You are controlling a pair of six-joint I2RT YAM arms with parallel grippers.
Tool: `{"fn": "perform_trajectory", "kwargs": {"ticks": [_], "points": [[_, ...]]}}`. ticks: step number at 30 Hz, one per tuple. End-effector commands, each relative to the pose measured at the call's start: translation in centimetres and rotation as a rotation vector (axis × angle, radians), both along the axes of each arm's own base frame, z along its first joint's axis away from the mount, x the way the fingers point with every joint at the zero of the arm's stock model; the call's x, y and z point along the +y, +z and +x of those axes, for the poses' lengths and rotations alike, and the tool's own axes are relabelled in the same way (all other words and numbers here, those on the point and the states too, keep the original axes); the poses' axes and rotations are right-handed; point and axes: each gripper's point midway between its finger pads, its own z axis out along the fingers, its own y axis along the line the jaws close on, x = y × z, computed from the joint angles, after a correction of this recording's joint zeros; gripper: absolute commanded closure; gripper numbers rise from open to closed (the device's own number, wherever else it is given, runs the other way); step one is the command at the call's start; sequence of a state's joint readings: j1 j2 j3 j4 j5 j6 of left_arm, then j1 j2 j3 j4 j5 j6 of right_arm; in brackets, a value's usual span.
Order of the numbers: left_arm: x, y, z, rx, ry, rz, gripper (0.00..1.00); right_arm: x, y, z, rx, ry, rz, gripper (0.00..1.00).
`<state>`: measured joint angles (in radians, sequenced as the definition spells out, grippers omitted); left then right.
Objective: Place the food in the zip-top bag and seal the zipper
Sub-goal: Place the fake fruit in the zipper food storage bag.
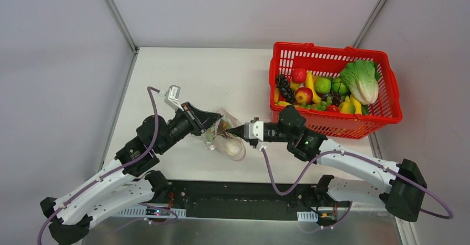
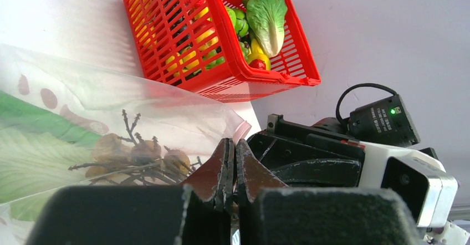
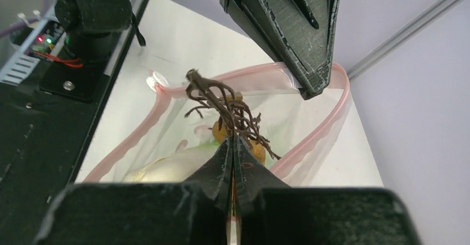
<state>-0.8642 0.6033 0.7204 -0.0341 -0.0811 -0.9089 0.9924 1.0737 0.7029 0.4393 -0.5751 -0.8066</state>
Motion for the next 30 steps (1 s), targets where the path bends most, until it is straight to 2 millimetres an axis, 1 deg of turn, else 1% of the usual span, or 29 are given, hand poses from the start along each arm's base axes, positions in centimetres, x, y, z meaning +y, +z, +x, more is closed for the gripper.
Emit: {"fn": "perform_trajectory", "kwargs": {"ticks": [1, 4, 5, 6, 9, 11, 13, 14, 15, 16, 17, 19, 20, 21, 23, 24, 26, 28, 30], "points": [[-0.1, 2.3, 0.0, -0.053, -0.001, -0.073, 1.00, 0.0, 1.0, 1.1, -0.162, -0.042, -0.066, 1.00], [0.0, 2.4, 0.0, -0.054, 0.003, -0.074, 1.00, -0.2, 1.3, 1.2, -0.251, -0.057, -0.057, 1.00], [0.0, 2.4, 0.1, -0.054, 0.005, -0.072, 1.00, -0.1, 1.8, 1.2, -0.271, -0.060, -0.030, 1.00], [0.0, 2.4, 0.1, -0.055, 0.006, -0.071, 1.00, -0.1, 1.7, 1.2, -0.284, -0.063, -0.024, 1.00], [0.0, 2.3, 0.1, -0.054, 0.007, -0.062, 1.00, 0.3, 2.6, 1.3, -0.390, -0.115, 0.045, 1.00], [0.0, 2.1, 0.1, -0.051, 0.003, -0.060, 1.00, 0.7, 2.9, 0.7, -0.412, -0.111, 0.085, 1.00], [0.0, 2.1, 0.1, -0.050, 0.005, -0.061, 1.00, 0.9, 2.7, 0.6, -0.406, -0.102, 0.074, 1.00], [0.1, 2.1, 0.1, -0.050, 0.008, -0.061, 1.00, 0.6, 2.7, 1.6, -0.382, -0.159, 0.041, 0.98], [0.2, 2.1, 0.0, -0.050, 0.010, -0.063, 1.00, 0.6, 2.3, 1.4, -0.333, -0.148, 0.010, 0.87], [0.3, 2.1, 0.0, -0.051, 0.012, -0.062, 1.00, 0.5, 2.1, 0.8, -0.266, -0.128, -0.010, 0.71], [0.3, 2.1, 0.0, -0.052, 0.014, -0.062, 1.00, 0.4, 2.1, 0.4, -0.211, -0.118, -0.022, 0.65], [0.5, 2.2, 0.0, -0.054, 0.020, -0.060, 1.00, -0.1, 2.7, -0.1, -0.129, -0.127, -0.009, 0.57], [0.5, 2.1, 0.0, -0.052, 0.022, -0.058, 1.00, -0.6, 3.3, -0.3, -0.099, -0.133, 0.009, 0.50], [0.5, 2.0, 0.0, -0.052, 0.023, -0.058, 1.00, -0.9, 3.6, -0.6, -0.076, -0.134, 0.020, 0.47], [0.5, 2.0, 0.1, -0.052, 0.024, -0.054, 1.00, -1.5, 4.2, -1.5, -0.027, -0.114, 0.029, 0.45], [0.5, 2.0, 0.1, -0.052, 0.022, -0.051, 1.00, -1.9, 4.8, -2.0, 0.007, -0.105, 0.043, 0.44], [0.3, 2.0, 0.1, -0.051, 0.013, -0.045, 1.00, -2.7, 6.5, -3.1, 0.119, -0.094, 0.091, 0.40], [0.2, 2.0, 0.0, -0.051, 0.008, -0.043, 1.00, -3.6, 7.5, -4.2, 0.225, -0.081, 0.127, 0.36], [0.2, 1.7, 0.0, -0.049, 0.009, -0.041, 1.00, -4.2, 8.7, -4.7, 0.370, -0.093, 0.174, 0.33]]}}
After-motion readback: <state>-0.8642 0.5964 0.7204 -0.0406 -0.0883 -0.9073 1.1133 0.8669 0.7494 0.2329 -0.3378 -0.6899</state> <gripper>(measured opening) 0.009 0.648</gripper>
